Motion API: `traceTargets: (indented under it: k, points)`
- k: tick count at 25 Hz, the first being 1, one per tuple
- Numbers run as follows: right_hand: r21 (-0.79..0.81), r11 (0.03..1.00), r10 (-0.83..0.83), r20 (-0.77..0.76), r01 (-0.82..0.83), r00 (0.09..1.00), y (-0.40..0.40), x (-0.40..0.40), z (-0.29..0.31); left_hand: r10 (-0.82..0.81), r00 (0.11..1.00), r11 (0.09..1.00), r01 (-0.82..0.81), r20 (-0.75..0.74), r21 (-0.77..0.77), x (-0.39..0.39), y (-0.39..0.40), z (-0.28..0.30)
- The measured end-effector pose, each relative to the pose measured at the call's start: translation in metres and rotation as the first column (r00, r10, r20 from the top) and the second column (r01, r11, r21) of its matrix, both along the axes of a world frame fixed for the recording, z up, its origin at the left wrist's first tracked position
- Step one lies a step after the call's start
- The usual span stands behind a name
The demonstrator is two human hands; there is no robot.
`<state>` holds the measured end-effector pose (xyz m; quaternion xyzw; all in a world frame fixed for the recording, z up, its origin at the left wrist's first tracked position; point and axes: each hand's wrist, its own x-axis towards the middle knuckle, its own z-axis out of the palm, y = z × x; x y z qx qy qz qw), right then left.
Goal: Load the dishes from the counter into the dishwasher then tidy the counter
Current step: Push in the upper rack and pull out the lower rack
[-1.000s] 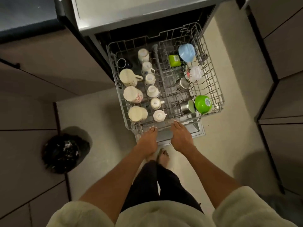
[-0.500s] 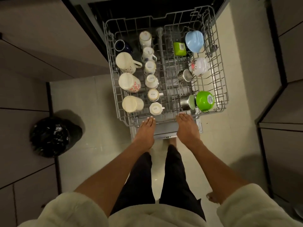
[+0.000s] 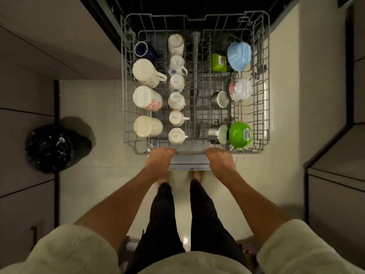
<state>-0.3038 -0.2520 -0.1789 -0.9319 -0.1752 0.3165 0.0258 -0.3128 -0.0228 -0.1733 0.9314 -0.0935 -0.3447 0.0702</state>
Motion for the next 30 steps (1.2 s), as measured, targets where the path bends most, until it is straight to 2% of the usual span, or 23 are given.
traceTargets:
  k: [6, 16, 19, 24, 27, 30]
  points:
    - [-0.012, 0.997, 0.080, 0.059, -0.079, 0.995, 0.000, 0.049, 0.008, 0.042, 0.996, 0.999, -0.044, 0.074, 0.019, 0.042, 0.003, 0.006]
    - [0.020, 1.000, -0.017, 0.204, 0.014, 0.979, 0.016, 0.200, -0.002, 0.161, 0.980, 0.987, -0.163, 0.116, 0.011, 0.186, 0.001, 0.010]
    - [0.000, 1.000, 0.022, 0.231, -0.022, 0.973, 0.023, 0.237, -0.004, 0.130, 0.971, 0.991, -0.127, 0.199, -0.029, 0.198, 0.006, -0.004]
    - [0.180, 0.983, -0.102, 0.314, 0.046, 0.944, 0.018, 0.251, -0.021, 0.122, 0.954, 0.992, -0.111, 0.275, -0.053, 0.200, 0.004, -0.024]
    - [0.315, 0.944, -0.236, 0.436, 0.098, 0.868, 0.011, 0.238, -0.029, 0.143, 0.938, 0.989, -0.123, 0.316, -0.083, 0.189, 0.000, -0.035]
    - [0.338, 0.940, -0.225, 0.520, 0.044, 0.824, -0.007, 0.235, -0.039, 0.154, 0.921, 0.983, -0.105, 0.358, -0.154, 0.181, 0.006, -0.046]
